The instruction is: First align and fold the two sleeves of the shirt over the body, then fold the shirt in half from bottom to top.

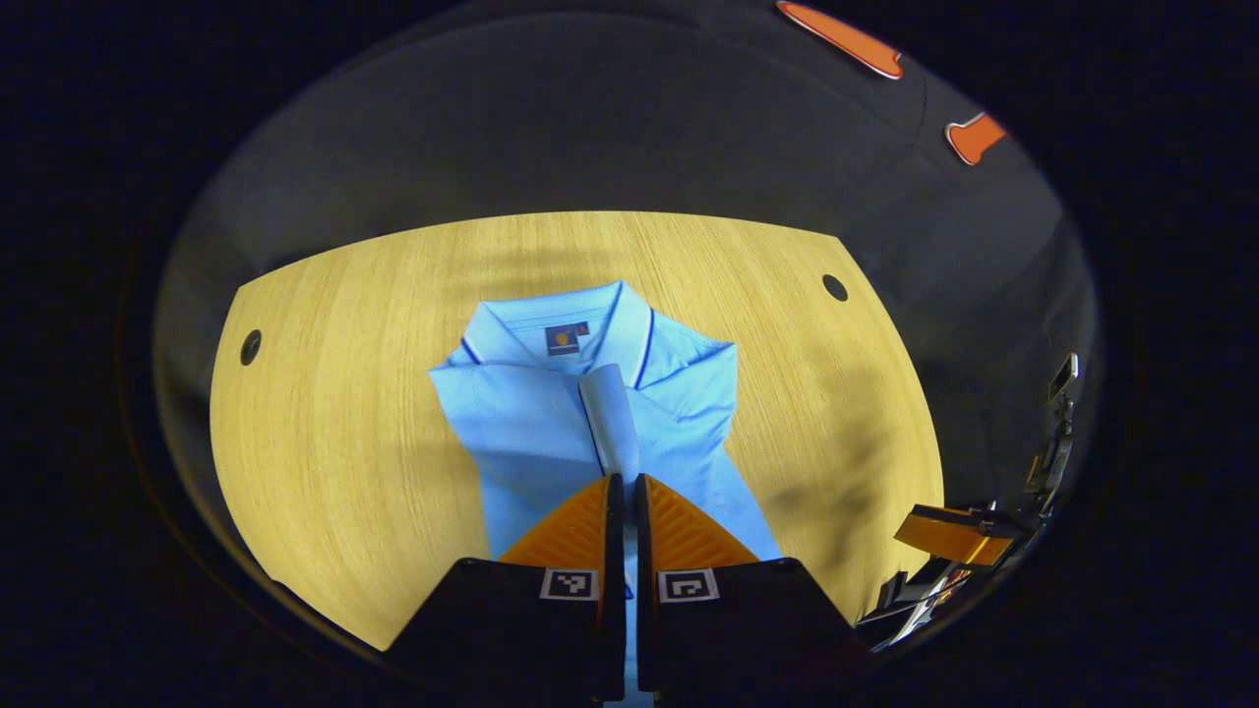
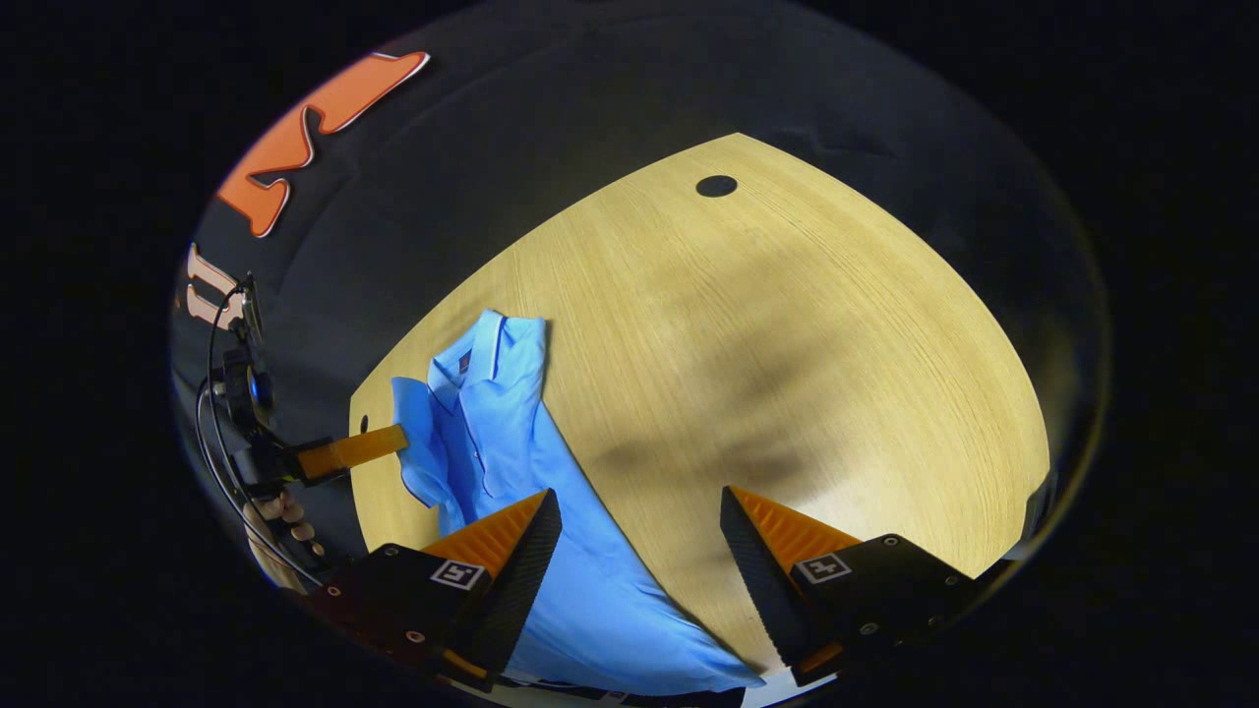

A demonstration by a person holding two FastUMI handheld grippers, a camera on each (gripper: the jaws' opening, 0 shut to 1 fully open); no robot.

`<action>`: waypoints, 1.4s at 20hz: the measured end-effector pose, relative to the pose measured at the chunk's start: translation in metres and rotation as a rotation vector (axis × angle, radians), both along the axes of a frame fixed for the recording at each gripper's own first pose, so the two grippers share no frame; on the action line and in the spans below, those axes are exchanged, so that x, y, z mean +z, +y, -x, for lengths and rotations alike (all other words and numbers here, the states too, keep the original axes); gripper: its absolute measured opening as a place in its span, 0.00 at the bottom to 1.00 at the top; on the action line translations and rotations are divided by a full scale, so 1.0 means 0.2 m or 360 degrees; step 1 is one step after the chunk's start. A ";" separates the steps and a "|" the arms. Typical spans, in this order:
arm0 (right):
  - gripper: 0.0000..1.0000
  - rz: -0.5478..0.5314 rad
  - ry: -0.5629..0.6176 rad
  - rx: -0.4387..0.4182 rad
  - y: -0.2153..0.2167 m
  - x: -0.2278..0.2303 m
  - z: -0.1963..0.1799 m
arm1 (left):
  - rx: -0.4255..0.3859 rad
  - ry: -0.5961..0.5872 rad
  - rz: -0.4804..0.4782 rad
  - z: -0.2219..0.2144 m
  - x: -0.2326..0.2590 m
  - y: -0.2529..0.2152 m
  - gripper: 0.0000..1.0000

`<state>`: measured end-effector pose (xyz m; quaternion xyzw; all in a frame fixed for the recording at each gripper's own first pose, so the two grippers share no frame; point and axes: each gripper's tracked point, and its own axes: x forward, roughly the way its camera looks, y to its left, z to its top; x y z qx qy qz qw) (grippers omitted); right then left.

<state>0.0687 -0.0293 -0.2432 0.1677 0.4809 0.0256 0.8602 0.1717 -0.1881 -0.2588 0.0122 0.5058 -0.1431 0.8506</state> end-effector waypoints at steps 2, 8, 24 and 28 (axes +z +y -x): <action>0.98 -0.0003 0.0014 -0.0011 -0.04 -0.02 0.02 | -0.0012 0.0045 -0.0010 0.01 -0.07 -0.07 0.08; 0.99 0.0017 0.0027 -0.0009 -0.09 -0.04 0.06 | 0.0004 0.0078 -0.0027 0.02 -0.18 -0.13 0.16; 0.99 0.0169 0.0056 0.0260 0.15 -0.09 0.21 | 0.0122 -0.0109 -0.0059 0.30 0.01 0.25 1.00; 0.99 0.0299 0.0095 0.0375 0.17 -0.14 0.32 | 0.0117 -0.0068 -0.0081 0.55 0.00 0.42 1.00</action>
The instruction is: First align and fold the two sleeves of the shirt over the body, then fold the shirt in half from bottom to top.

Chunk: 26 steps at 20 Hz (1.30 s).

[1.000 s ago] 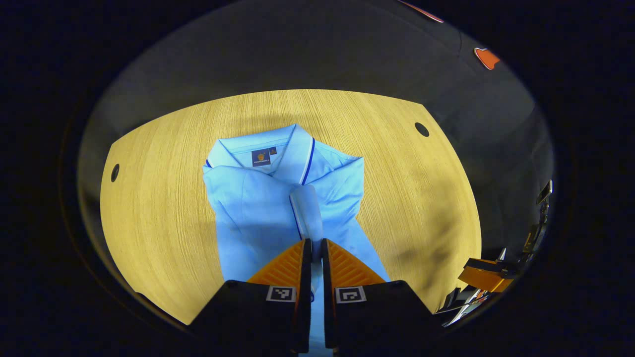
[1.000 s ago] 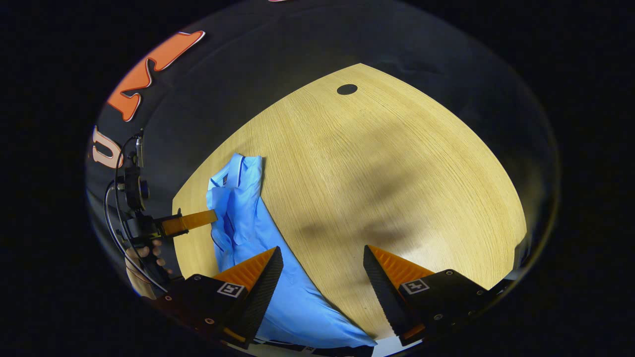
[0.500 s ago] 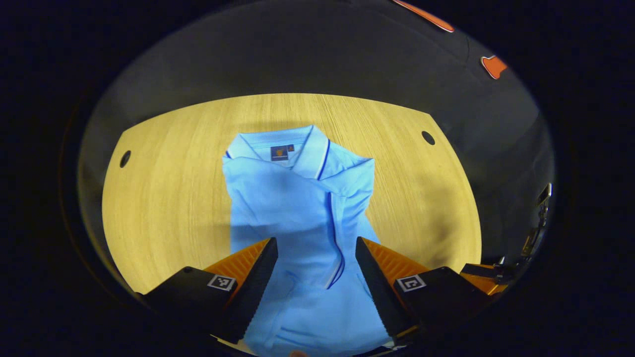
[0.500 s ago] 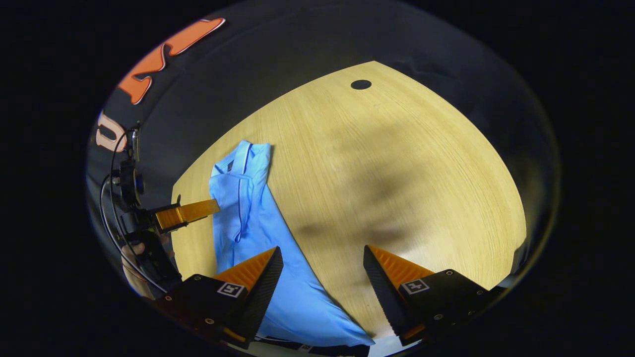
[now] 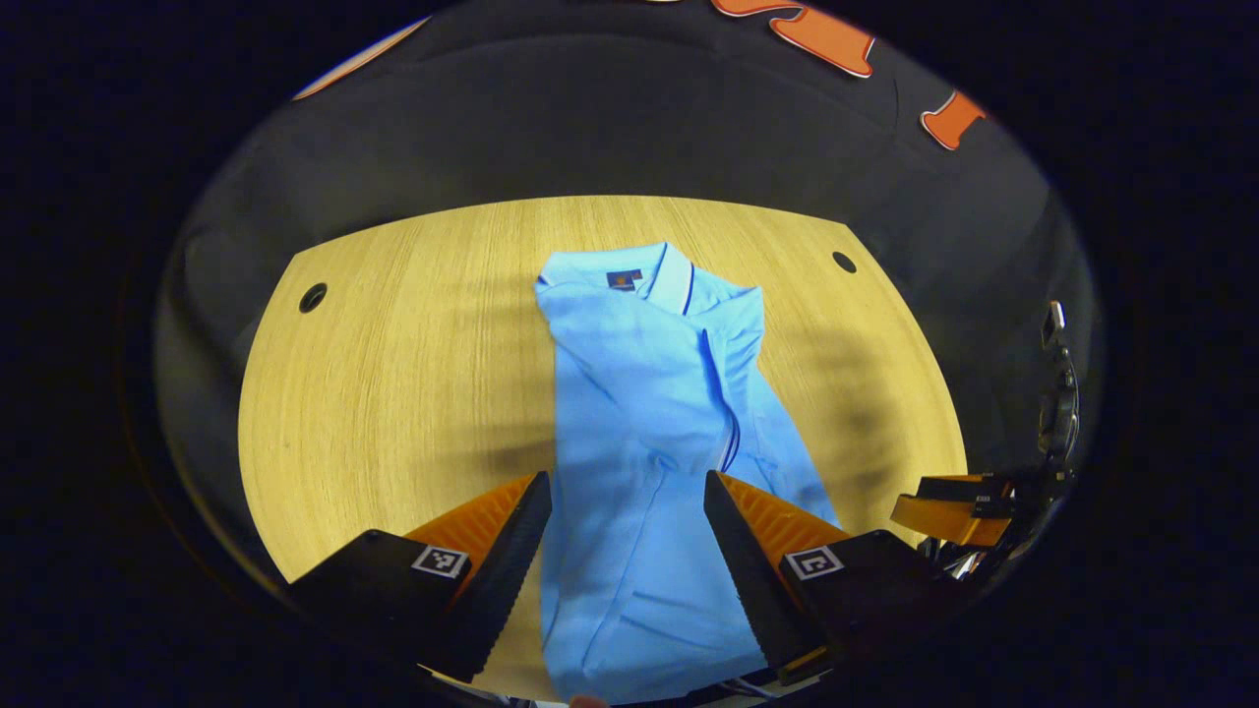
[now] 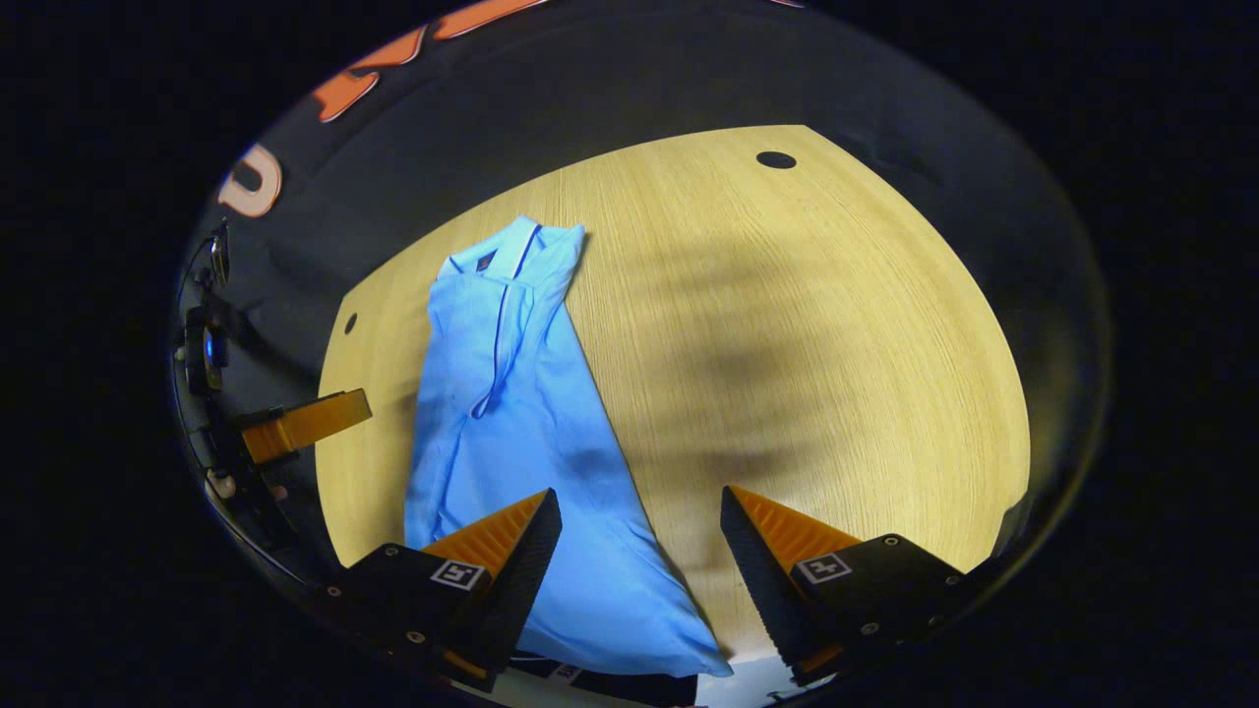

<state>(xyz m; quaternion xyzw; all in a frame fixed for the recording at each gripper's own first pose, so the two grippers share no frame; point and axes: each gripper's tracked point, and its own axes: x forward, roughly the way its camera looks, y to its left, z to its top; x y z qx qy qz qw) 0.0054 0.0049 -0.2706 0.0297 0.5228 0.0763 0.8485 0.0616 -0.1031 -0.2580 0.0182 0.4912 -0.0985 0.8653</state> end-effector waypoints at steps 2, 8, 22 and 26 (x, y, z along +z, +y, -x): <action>0.99 0.0064 0.0015 0.0040 -0.01 -0.01 0.07 | 0.0017 0.0042 -0.0017 0.14 -0.04 0.09 1.00; 0.99 0.0212 0.0097 0.0084 -0.06 -0.11 0.28 | 0.0055 0.0110 -0.0081 0.53 -0.14 0.31 1.00; 0.99 0.0443 0.0448 0.0201 -0.18 -0.44 0.90 | 0.0179 0.0421 -0.0047 1.26 -0.47 0.46 1.00; 0.99 0.0500 0.0440 0.0239 -0.17 -0.49 0.94 | 0.0173 0.0519 -0.0043 1.38 -0.60 0.40 1.00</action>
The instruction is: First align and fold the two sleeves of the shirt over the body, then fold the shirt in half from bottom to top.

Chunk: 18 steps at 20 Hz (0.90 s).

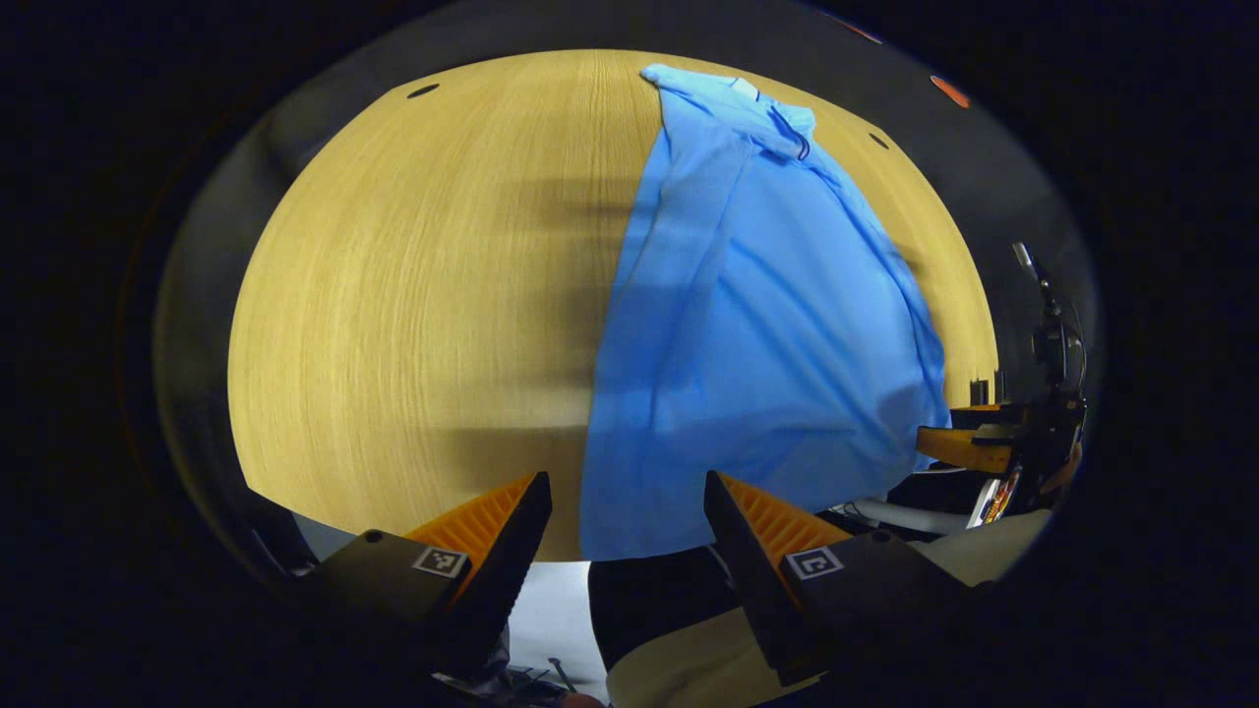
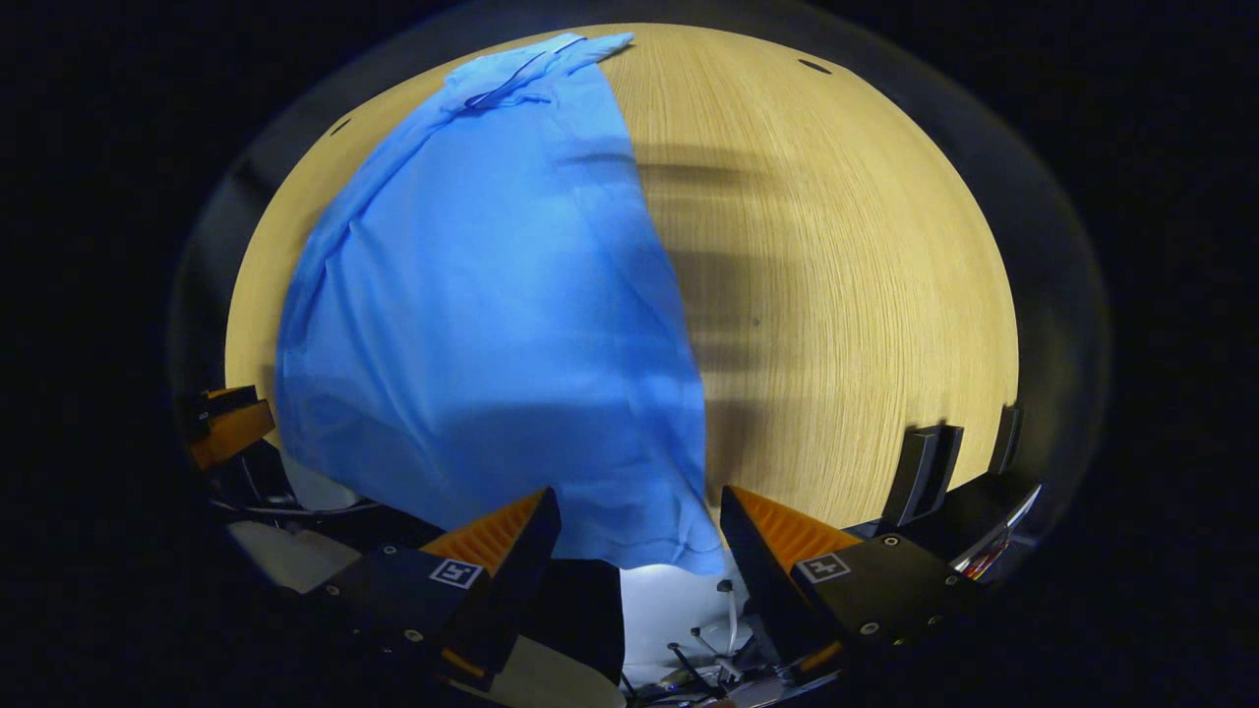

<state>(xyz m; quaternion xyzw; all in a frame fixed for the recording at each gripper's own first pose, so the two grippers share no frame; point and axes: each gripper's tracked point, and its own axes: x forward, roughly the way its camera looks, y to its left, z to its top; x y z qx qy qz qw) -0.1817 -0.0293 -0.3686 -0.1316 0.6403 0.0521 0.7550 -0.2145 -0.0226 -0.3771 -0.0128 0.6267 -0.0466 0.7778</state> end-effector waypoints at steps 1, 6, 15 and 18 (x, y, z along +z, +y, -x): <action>0.99 0.0010 -0.0007 0.0010 0.00 -0.01 0.00 | 0.0006 0.0022 0.0000 0.03 -0.03 0.00 1.00; 0.99 0.0011 -0.0014 0.0015 0.01 -0.06 0.02 | 0.0049 0.0066 -0.0024 0.08 -0.12 -0.01 1.00; 0.51 -0.0025 -0.0075 0.0008 0.06 -0.06 0.04 | 0.0080 0.0035 -0.0162 0.09 -0.16 0.05 0.40; 0.08 -0.0040 -0.0064 0.0075 0.10 -0.06 0.06 | 0.0098 0.0072 -0.0124 0.09 -0.16 0.04 0.24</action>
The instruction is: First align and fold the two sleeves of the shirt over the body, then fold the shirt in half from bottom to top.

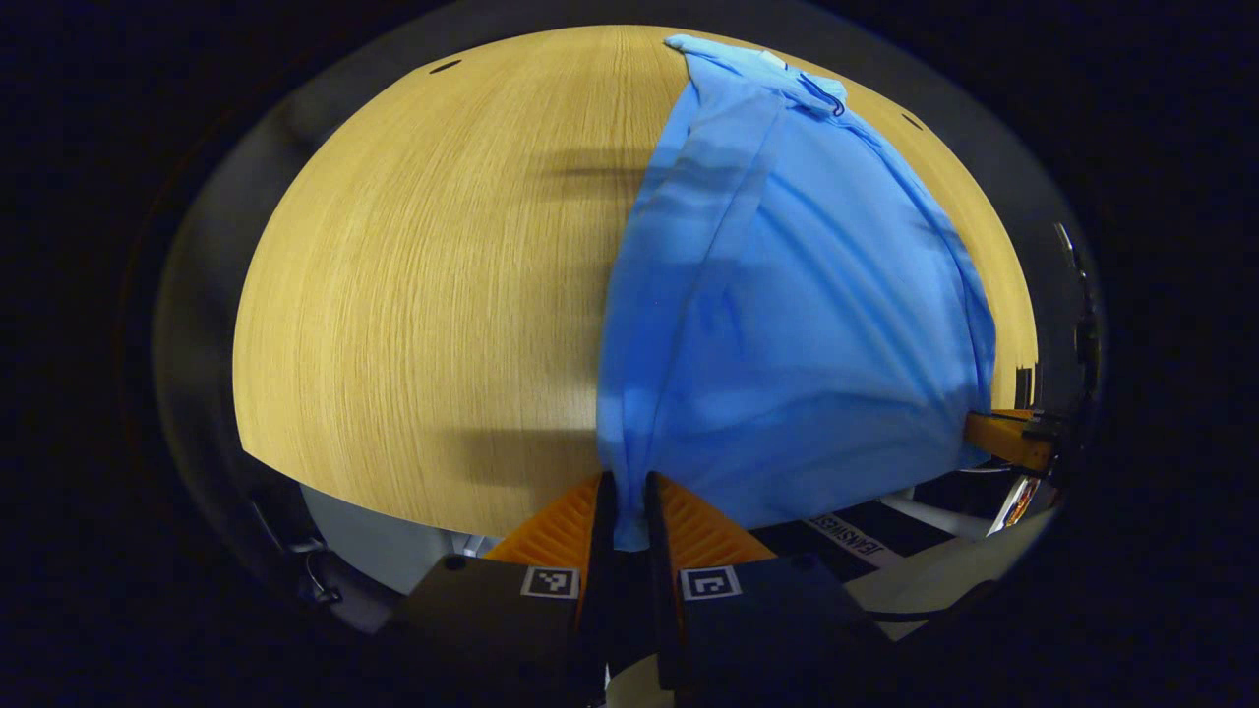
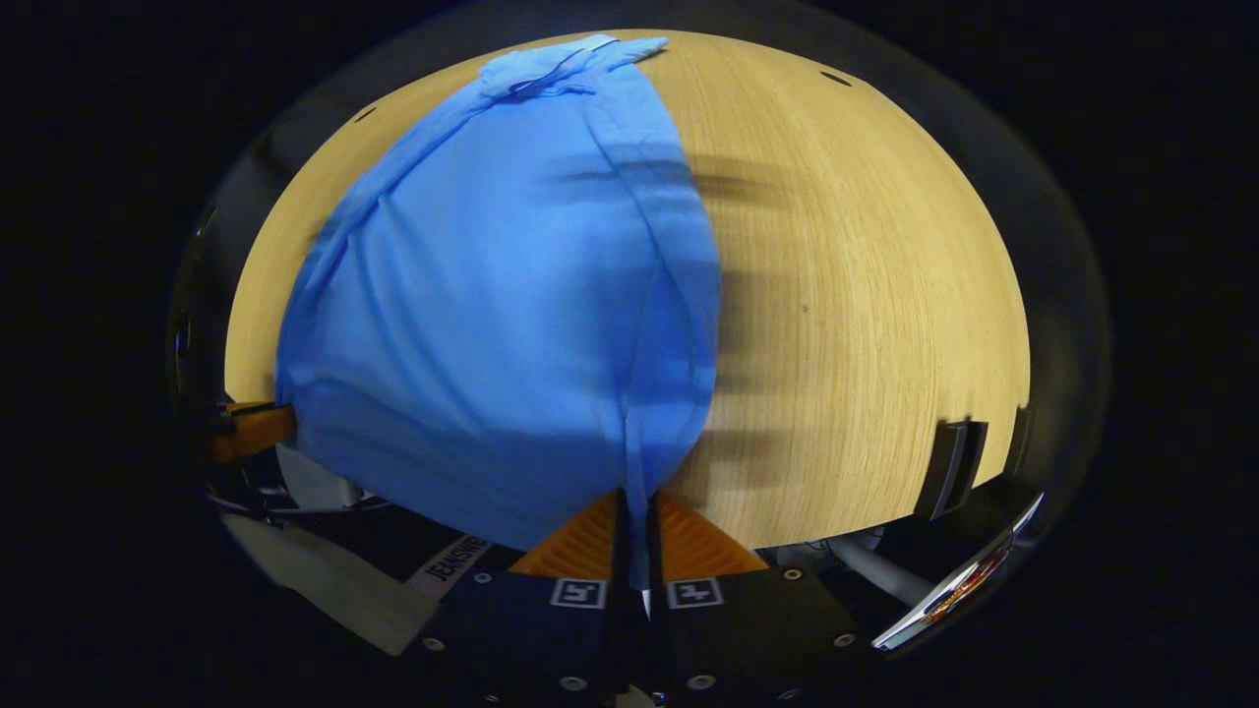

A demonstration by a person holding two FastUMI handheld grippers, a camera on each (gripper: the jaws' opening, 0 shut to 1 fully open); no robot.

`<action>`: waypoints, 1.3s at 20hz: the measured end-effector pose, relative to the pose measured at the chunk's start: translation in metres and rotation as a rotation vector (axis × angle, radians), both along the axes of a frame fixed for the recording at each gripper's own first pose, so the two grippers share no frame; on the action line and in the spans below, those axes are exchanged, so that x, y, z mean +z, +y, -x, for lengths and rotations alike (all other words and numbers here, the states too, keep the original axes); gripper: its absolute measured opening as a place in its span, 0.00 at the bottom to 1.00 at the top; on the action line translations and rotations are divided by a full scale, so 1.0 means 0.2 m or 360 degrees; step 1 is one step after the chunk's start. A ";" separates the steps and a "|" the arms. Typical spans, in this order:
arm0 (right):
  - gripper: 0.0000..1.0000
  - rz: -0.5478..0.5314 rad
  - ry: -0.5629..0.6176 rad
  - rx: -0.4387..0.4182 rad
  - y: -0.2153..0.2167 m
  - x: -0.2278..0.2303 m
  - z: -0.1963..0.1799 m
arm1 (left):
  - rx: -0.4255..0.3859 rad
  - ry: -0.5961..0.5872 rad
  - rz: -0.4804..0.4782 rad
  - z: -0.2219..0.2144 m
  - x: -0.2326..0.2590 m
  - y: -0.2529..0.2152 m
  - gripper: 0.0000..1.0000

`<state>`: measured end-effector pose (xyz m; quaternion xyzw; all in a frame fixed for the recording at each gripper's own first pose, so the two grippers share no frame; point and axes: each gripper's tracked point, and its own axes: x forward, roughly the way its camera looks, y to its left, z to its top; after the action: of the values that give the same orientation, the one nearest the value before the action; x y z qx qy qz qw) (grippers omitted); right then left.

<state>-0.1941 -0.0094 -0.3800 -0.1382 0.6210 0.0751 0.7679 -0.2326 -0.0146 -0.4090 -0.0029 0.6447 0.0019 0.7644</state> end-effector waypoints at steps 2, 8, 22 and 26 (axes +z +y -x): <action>0.02 -0.0016 0.0012 0.0005 0.00 -0.01 0.00 | -0.0005 0.0004 0.0046 -0.01 -0.03 -0.02 0.08; 0.01 -0.0122 0.0025 -0.0087 0.02 0.06 -0.08 | 0.0022 0.0001 0.0111 -0.04 0.04 -0.05 0.08; 0.01 -0.0302 -0.0350 -0.0037 0.23 0.52 -0.76 | -0.0019 -0.0427 0.0173 -0.78 0.47 -0.09 0.08; 0.01 -0.0313 -0.0506 0.0019 0.28 0.72 -1.04 | -0.0055 -0.0526 0.0204 -1.00 0.61 -0.13 0.08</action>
<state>0.0130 0.0467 -0.2363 -0.0762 0.4807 0.1173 0.8656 -0.0320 -0.0404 -0.2877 -0.0408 0.5092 -0.0528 0.8581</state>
